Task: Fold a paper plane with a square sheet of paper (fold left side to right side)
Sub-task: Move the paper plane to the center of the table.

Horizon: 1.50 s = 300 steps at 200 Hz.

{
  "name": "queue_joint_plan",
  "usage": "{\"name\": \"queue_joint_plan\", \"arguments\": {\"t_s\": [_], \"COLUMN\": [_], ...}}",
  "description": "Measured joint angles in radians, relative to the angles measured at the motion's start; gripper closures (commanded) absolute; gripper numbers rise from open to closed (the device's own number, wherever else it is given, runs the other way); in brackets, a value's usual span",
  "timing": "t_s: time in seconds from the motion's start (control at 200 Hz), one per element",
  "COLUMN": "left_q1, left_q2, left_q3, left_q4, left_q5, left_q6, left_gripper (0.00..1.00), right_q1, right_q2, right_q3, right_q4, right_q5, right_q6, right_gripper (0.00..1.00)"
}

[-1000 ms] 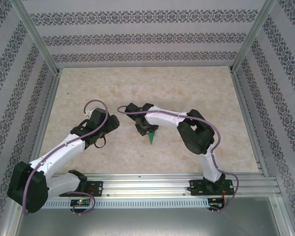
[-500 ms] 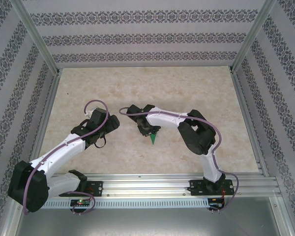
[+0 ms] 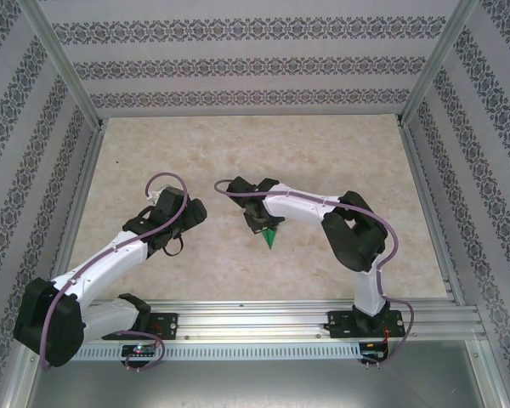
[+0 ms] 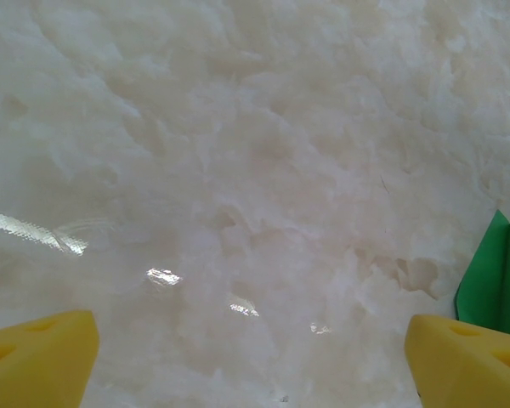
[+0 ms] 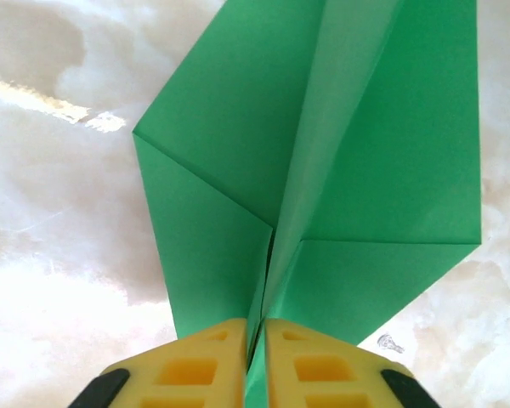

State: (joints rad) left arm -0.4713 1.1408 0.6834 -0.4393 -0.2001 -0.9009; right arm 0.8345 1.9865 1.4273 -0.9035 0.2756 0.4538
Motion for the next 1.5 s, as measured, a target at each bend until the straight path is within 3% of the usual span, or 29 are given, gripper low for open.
{"name": "queue_joint_plan", "arguments": {"t_s": [0.32,0.545,0.804,1.094,1.304,1.499], "left_q1": [0.000,0.000,0.000,0.000,0.000,0.000], "left_q2": [0.000,0.000,0.015,0.031,0.051,0.062], "left_q3": [0.003,0.007,0.010,0.019,0.032,0.042], "left_q4": [-0.008,-0.013,-0.013,-0.015,-0.015,-0.015], "left_q5": [0.000,0.004,0.016,0.035,0.046,0.057], "left_q6": [0.001,0.004,0.022,0.036,0.037,0.040], "left_gripper": [0.06,0.04,0.02,0.01,0.01,0.01], "right_q1": [-0.062,-0.215,-0.360,-0.372,-0.372,-0.372], "right_q2": [-0.072,-0.135,0.001,0.132,0.144,0.173], "right_q3": [-0.056,-0.049,0.143,0.230,0.231,0.248], "right_q4": [0.037,0.084,0.089,0.060,0.050,0.039], "right_q5": [-0.061,-0.133,-0.175,-0.173,-0.173,-0.172], "right_q6": [0.015,-0.026,-0.111,-0.160,-0.167,-0.168], "right_gripper": [0.98,0.98,0.97,0.95,0.83,0.80]}}
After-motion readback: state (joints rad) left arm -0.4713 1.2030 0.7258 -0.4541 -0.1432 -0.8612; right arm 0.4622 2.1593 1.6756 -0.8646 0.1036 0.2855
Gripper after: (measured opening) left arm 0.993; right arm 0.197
